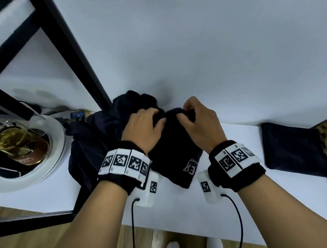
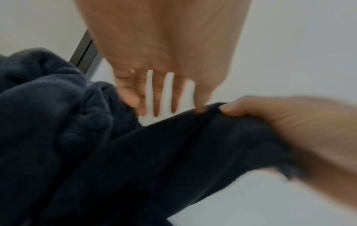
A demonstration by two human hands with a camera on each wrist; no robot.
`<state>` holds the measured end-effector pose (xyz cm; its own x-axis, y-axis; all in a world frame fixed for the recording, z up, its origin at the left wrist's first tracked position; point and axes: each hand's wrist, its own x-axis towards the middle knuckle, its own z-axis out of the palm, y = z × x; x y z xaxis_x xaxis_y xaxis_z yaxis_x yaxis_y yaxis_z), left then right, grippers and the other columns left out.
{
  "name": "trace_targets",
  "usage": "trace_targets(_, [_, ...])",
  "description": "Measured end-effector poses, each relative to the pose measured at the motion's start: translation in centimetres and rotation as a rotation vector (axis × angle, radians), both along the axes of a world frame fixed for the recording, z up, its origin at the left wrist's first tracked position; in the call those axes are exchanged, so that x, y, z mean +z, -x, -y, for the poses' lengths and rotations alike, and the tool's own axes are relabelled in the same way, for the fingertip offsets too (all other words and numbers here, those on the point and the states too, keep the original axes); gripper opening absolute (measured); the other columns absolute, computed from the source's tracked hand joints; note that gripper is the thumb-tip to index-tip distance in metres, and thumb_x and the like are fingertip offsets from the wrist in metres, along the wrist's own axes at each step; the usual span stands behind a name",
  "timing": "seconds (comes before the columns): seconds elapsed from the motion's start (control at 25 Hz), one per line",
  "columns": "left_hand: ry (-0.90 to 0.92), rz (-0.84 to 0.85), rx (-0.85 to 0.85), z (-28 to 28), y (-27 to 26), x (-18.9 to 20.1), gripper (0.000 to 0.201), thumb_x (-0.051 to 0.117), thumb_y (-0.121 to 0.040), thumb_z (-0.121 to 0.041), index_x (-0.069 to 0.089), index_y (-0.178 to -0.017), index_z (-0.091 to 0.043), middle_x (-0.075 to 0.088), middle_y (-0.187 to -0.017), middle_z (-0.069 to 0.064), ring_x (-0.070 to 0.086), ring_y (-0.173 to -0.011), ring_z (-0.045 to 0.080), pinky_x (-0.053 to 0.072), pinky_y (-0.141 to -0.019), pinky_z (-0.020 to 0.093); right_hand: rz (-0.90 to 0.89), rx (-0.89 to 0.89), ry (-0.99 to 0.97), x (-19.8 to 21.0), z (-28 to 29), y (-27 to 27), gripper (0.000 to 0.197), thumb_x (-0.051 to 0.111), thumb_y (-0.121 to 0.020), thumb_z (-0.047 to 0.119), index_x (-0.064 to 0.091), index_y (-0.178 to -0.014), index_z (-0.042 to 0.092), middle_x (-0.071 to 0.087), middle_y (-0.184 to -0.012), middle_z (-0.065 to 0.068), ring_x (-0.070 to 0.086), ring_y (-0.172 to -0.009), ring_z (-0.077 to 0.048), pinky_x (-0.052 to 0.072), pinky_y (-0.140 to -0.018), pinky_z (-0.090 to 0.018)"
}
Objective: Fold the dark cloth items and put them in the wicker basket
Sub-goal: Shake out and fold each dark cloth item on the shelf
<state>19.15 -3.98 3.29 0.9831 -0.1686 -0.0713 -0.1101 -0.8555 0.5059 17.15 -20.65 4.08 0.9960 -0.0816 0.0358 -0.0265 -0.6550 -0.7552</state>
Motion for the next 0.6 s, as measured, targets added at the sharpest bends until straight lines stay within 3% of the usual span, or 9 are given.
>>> trace_targets(0.08, [0.347,0.086,-0.083,1.0,1.6,2.2,0.050,0.056,-0.083,-0.051,0.057,-0.124,-0.023,0.062,-0.117,-0.001,0.057,-0.108,0.017,0.046,-0.094,0.032,0.006,-0.047,-0.156,2.8,0.4,0.1,0.015,0.063,-0.088,0.029,0.051,-0.090,0.019,0.058,-0.079,0.008,0.055,-0.076,-0.012,0.044,-0.069,-0.020])
trace_targets(0.12, [0.435,0.107,-0.105,1.6,2.3,3.4,0.053,0.060,-0.080,-0.052,0.056,-0.125,-0.024,0.061,-0.117,-0.005,0.057,-0.108,0.012,0.046,-0.095,0.029,0.006,-0.075,-0.259,4.5,0.8,0.1,0.016,0.066,-0.086,0.028,0.054,-0.087,0.019,0.059,-0.078,0.008,0.056,-0.074,-0.010,0.046,-0.069,-0.021])
trace_targets(0.2, [0.486,0.155,-0.109,2.8,3.5,5.8,0.058,0.069,-0.077,-0.050,0.053,-0.127,-0.024,0.058,-0.118,-0.005,0.057,-0.106,0.008,0.049,-0.093,0.030,-0.015,-0.119,-0.460,8.1,1.7,0.4,0.014,0.071,-0.083,0.025,0.060,-0.084,0.017,0.062,-0.078,0.005,0.060,-0.075,-0.012,0.051,-0.067,-0.030])
trace_targets(0.36, [0.623,0.285,-0.116,5.8,5.2,11.8,0.052,0.072,-0.076,-0.046,0.054,-0.116,-0.019,0.061,-0.110,-0.006,0.062,-0.090,0.003,0.051,-0.078,0.019,-0.081,-0.126,-0.685,15.0,3.6,2.4,0.020,0.065,-0.089,0.025,0.068,-0.091,0.005,0.068,-0.083,-0.007,0.066,-0.075,-0.018,0.051,-0.060,-0.031])
trace_targets(0.48, [0.649,0.352,-0.104,6.7,5.5,16.3,0.017,0.068,-0.083,-0.015,0.063,-0.099,-0.010,0.061,-0.077,-0.017,0.057,-0.062,-0.006,0.043,-0.064,0.008,-0.057,-0.113,-0.720,19.6,5.0,4.5,0.022,0.055,-0.091,0.014,0.072,-0.093,0.000,0.067,-0.082,-0.007,0.061,-0.070,-0.014,0.049,-0.059,-0.025])
trace_targets(0.6, [0.628,0.305,-0.144,6.4,5.4,19.6,0.004,0.066,-0.083,-0.012,0.066,-0.087,-0.011,0.053,-0.054,-0.017,0.048,-0.050,0.001,0.039,-0.060,0.011,0.009,-0.067,-0.685,22.3,7.0,6.1,0.025,0.049,-0.087,-0.006,0.071,-0.098,-0.001,0.070,-0.088,-0.010,0.066,-0.071,-0.011,0.053,-0.062,-0.020])
